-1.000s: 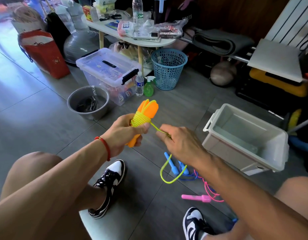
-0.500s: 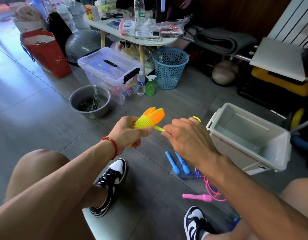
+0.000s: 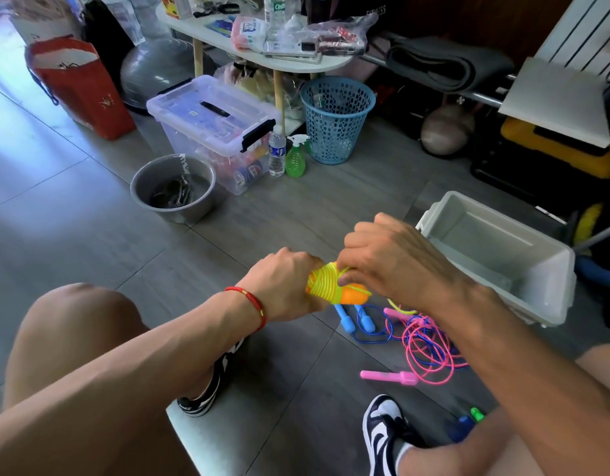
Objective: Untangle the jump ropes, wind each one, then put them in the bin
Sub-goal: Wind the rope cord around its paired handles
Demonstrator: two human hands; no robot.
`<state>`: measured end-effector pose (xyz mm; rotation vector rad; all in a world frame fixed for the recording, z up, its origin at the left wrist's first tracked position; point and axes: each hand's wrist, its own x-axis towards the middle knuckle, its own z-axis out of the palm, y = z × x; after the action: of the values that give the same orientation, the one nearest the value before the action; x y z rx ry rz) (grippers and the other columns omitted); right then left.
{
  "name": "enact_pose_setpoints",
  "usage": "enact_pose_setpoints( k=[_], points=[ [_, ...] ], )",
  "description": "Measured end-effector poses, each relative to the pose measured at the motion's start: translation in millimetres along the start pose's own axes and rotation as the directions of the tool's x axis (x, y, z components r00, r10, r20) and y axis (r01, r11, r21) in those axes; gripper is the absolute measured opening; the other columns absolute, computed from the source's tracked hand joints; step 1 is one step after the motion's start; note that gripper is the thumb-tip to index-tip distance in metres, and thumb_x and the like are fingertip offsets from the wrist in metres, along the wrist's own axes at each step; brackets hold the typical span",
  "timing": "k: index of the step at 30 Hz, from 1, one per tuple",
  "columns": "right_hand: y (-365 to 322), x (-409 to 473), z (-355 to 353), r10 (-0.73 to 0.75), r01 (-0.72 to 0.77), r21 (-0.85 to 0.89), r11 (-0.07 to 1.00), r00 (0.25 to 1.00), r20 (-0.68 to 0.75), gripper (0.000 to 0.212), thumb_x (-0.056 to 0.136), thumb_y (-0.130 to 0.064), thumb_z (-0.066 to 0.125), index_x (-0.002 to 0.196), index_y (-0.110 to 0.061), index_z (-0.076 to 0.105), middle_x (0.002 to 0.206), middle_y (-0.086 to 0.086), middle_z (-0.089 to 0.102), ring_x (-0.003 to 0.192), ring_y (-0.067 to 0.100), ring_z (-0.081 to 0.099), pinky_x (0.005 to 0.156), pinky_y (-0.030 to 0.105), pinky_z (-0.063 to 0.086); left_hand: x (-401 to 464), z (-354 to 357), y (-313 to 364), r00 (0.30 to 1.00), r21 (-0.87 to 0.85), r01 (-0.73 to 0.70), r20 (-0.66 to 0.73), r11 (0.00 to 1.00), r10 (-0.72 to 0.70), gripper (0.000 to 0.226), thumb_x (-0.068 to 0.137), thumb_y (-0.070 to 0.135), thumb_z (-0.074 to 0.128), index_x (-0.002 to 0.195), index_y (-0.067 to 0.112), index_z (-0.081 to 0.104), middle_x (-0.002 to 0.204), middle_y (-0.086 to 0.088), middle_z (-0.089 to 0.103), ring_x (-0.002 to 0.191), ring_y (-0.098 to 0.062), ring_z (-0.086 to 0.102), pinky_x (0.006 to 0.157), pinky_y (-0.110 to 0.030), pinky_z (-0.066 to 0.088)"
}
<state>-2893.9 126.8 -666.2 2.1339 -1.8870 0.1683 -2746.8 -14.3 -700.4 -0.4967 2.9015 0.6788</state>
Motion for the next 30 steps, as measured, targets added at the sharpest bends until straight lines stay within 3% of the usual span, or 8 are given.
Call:
enact_pose_setpoints(
  k=[3,5,9,13,16,20,24,30],
  points=[
    [0.8,-3.1,0.9,0.104,-0.116,0.178,0.977,0.992,0.074,0.028,0.082,-0.053,0.058,0.075,-0.029,0.072,0.066,-0.01,0.056,0.07,0.015,0.052,0.064,0.031,0.031,-7.5,-5.6,8.8,0.994,0.085,-0.113,0.015,0.99,0.112,0.035,0.082,0.054,0.07,0.109,0.034,0.062,0.091,0.006,0.068,0.089,-0.024,0.065,0.07,-0.031,0.049],
    [0.5,-3.8,-0.5,0.183,-0.218,0.301,0.928,0.973,0.139,0.023,0.078,-0.053,0.064,0.077,-0.032,0.075,0.066,-0.015,0.053,0.071,0.007,0.047,0.066,0.029,0.031,-12.5,-8.9,13.3,0.983,0.133,-0.182,0.012,0.974,0.182,0.042,0.082,0.06,0.068,0.115,0.035,0.06,0.095,0.007,0.069,0.09,-0.023,0.065,0.068,-0.029,0.042],
    [0.7,-6.9,-9.8,0.308,-0.396,0.574,0.717,0.918,0.249,0.013,0.073,-0.039,0.084,0.081,-0.032,0.078,0.07,-0.012,0.062,0.072,0.008,0.057,0.067,0.022,0.041,-20.3,-17.7,15.1,0.977,0.118,-0.207,-0.016,0.971,0.211,0.061,0.07,0.083,0.062,0.113,0.039,0.06,0.092,0.011,0.07,0.088,-0.018,0.065,0.073,-0.033,0.052],
    [2.2,-6.6,-17.5,0.347,-0.506,0.696,0.509,0.861,0.372,0.016,0.07,-0.028,0.091,0.08,-0.028,0.079,0.075,-0.002,0.07,0.066,0.003,0.058,0.063,0.026,0.045,-21.5,-23.5,15.7,0.968,0.113,-0.244,-0.027,0.963,0.248,0.056,0.07,0.084,0.061,0.103,0.038,0.058,0.086,0.012,0.068,0.086,-0.017,0.063,0.072,-0.033,0.051],
    [5.9,-7.5,-19.7,0.297,-0.527,0.749,0.401,0.848,0.438,0.016,0.071,-0.026,0.09,0.082,-0.024,0.08,0.077,0.011,0.072,0.067,0.014,0.057,0.063,0.038,0.048,-24.7,-25.8,16.4,0.953,0.092,-0.296,-0.041,0.951,0.301,0.053,0.069,0.083,0.058,0.098,0.039,0.053,0.079,0.012,0.064,0.076,-0.016,0.061,0.068,-0.031,0.05],
    [14.1,-11.5,-28.1,0.303,-0.504,0.826,0.254,0.852,0.426,0.021,0.071,-0.018,0.088,0.085,-0.007,0.077,0.08,0.019,0.073,0.071,0.017,0.06,0.067,0.034,0.047,-31.2,-30.8,22.9,0.937,0.006,-0.341,-0.083,0.94,0.34,0.044,0.065,0.068,0.062,0.094,0.035,0.061,0.071,0.012,0.061,0.065,-0.012,0.055,0.064,-0.029,0.051],
    [17.9,-16.0,-30.2,0.269,-0.495,0.849,0.184,0.856,0.441,0.02,0.07,-0.019,0.085,0.084,-0.007,0.076,0.079,0.01,0.074,0.073,0.013,0.062,0.068,0.024,0.049,-33.1,-36.2,26.4,0.919,-0.077,-0.388,-0.103,0.918,0.38,0.039,0.065,0.059,0.07,0.091,0.03,0.065,0.067,0.01,0.058,0.063,-0.014,0.053,0.061,-0.03,0.049],
    [25.8,-23.6,-21.8,0.25,-0.456,0.888,0.053,0.867,0.431,0.009,0.074,-0.013,0.076,0.081,-0.018,0.08,0.079,0.001,0.076,0.076,0.006,0.067,0.071,0.017,0.051,-39.4,-42.4,29.6,0.892,-0.263,-0.452,-0.142,0.852,0.429,0.04,0.065,0.048,0.082,0.093,0.022,0.07,0.069,0.008,0.059,0.061,-0.01,0.054,0.058,-0.016,0.04]
  ],
)
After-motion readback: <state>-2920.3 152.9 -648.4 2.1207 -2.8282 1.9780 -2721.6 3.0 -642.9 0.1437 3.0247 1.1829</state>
